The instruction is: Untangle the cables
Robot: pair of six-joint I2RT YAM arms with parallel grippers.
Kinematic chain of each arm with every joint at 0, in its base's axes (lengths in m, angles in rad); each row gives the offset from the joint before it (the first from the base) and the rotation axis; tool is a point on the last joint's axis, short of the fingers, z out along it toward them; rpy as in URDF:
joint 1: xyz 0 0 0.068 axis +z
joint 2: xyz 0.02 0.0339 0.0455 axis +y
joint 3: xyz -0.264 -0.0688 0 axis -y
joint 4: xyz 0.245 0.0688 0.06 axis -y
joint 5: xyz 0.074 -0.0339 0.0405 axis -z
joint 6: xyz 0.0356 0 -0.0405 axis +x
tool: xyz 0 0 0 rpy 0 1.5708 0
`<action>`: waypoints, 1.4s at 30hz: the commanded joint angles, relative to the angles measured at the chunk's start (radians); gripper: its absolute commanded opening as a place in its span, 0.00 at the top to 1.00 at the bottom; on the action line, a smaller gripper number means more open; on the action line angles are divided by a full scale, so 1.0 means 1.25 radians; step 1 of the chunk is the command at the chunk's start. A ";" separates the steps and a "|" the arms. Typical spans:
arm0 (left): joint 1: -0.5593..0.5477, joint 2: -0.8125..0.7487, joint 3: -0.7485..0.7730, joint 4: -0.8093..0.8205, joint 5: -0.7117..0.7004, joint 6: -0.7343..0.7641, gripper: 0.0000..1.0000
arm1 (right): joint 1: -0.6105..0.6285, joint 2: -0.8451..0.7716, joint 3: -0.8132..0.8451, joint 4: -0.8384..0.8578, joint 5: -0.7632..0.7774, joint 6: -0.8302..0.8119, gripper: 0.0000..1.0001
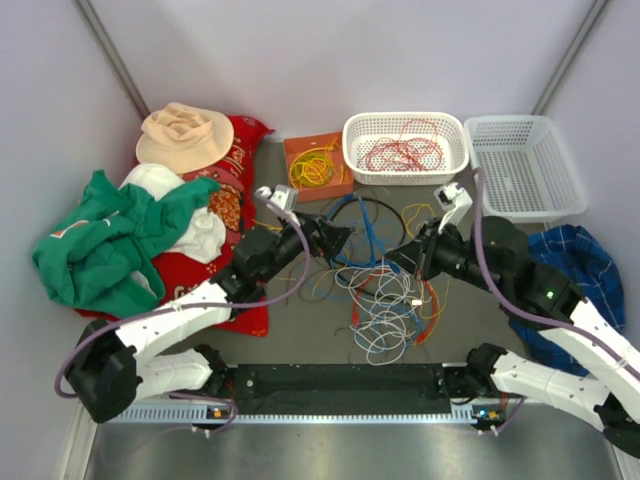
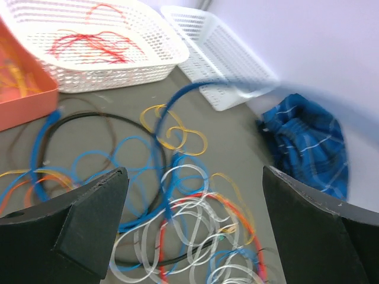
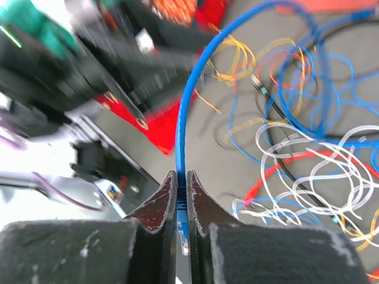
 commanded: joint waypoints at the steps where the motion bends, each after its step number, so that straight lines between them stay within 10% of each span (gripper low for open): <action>1: 0.001 -0.094 -0.112 0.170 -0.099 0.076 0.01 | 0.006 0.003 0.110 -0.003 0.043 0.042 1.00; 7: 0.001 -0.178 -0.139 0.052 -0.196 0.039 0.01 | -0.085 0.076 0.210 -0.093 0.345 0.006 1.00; 14: 0.000 -0.235 -0.174 -0.041 -0.145 -0.046 0.01 | -0.372 0.183 0.285 0.063 0.256 0.064 1.00; 42: 0.001 -0.450 -0.302 -0.165 -0.162 -0.074 0.01 | -0.714 0.613 0.545 0.180 0.455 0.011 1.00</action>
